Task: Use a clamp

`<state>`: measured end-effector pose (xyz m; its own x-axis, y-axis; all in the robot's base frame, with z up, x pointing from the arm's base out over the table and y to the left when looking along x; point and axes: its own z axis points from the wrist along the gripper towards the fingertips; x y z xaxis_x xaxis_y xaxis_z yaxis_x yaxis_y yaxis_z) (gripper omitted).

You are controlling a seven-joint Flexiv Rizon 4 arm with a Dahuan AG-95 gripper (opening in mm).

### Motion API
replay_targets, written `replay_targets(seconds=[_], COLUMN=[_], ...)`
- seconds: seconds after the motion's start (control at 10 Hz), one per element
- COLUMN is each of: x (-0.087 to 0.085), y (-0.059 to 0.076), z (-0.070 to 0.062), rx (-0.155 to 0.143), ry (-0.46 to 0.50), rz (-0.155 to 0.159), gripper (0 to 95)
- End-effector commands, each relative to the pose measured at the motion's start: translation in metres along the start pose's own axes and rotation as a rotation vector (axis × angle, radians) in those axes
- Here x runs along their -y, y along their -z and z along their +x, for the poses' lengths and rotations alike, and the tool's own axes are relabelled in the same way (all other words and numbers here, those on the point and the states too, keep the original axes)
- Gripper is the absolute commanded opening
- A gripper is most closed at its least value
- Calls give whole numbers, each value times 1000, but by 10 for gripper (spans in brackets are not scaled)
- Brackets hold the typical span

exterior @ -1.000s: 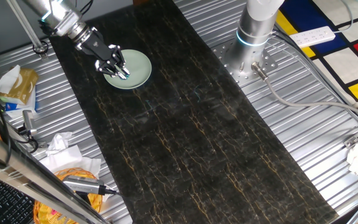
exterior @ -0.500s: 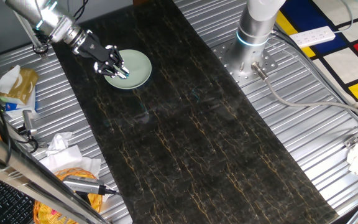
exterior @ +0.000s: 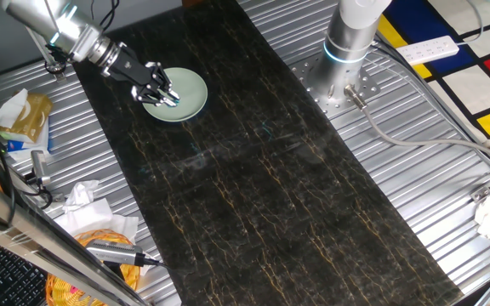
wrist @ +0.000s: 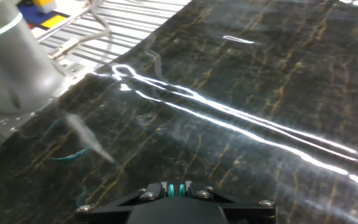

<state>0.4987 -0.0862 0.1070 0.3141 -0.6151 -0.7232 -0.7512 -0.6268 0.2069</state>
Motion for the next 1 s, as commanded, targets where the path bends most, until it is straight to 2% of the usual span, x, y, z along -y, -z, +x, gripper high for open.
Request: replay_targets(seconds=[0.1,0.5,0.7,1.0], x=[-1,-2,-2,2], y=[2,4,3,-2], z=[-1,-5,-5,-6], rx=[14,23,16,14], ry=[-2,-4,-3,-2], rz=[-28,-55,-74,-70], gripper=[0,0,0,0])
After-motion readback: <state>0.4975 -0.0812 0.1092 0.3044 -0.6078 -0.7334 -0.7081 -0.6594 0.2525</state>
